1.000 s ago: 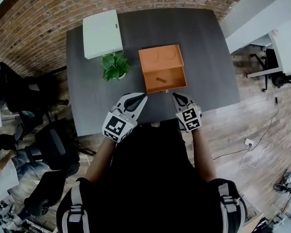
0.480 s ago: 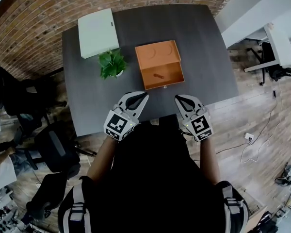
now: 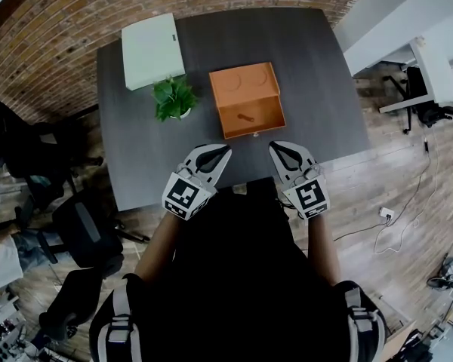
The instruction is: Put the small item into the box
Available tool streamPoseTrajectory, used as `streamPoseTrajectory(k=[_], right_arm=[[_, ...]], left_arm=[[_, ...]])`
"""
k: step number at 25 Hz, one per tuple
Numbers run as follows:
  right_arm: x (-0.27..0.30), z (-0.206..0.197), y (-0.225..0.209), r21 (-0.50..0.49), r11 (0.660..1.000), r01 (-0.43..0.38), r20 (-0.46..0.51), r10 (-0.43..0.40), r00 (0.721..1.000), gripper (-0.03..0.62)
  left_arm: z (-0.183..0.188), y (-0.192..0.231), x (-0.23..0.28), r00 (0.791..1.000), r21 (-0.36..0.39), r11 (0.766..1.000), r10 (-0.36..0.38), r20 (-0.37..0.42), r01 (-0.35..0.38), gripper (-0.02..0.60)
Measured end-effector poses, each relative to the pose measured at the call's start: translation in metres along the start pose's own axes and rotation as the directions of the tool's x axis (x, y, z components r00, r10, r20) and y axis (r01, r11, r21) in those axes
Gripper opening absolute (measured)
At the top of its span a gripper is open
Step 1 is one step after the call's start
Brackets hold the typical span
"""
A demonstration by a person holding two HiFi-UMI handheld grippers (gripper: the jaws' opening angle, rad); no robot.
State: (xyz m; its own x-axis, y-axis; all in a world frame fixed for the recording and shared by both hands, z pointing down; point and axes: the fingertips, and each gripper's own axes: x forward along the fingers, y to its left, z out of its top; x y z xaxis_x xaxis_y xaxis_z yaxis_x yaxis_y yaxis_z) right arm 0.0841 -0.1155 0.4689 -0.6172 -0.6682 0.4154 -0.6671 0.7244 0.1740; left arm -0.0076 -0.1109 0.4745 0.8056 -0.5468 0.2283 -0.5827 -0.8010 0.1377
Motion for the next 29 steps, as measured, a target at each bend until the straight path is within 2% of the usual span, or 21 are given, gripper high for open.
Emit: streamPoseTrajectory(k=[2,7,29], right_arm=[[0.001,-0.001,0.003,0.004,1.0,-0.003,-0.018,0.003,1.0,0.025],[0.006,0.0,0.004,-0.061,0.998,-0.025,-0.047,0.022,0.999,0.025],[0.012,-0.007,0.003,-0.014,0.998,-0.068,-0.071,0.067,0.995,0.025]], left_arm=[[0.001,0.0,0.0,1.0,0.004,1.0,-0.002,0.001,0.002,0.022],[0.002,0.001,0.002,1.0,0.01,1.0,-0.009,0.002,0.009,0.023],[0.006,0.003,0.007,1.0,0.016,1.0,-0.014,0.005,0.014,0.023]])
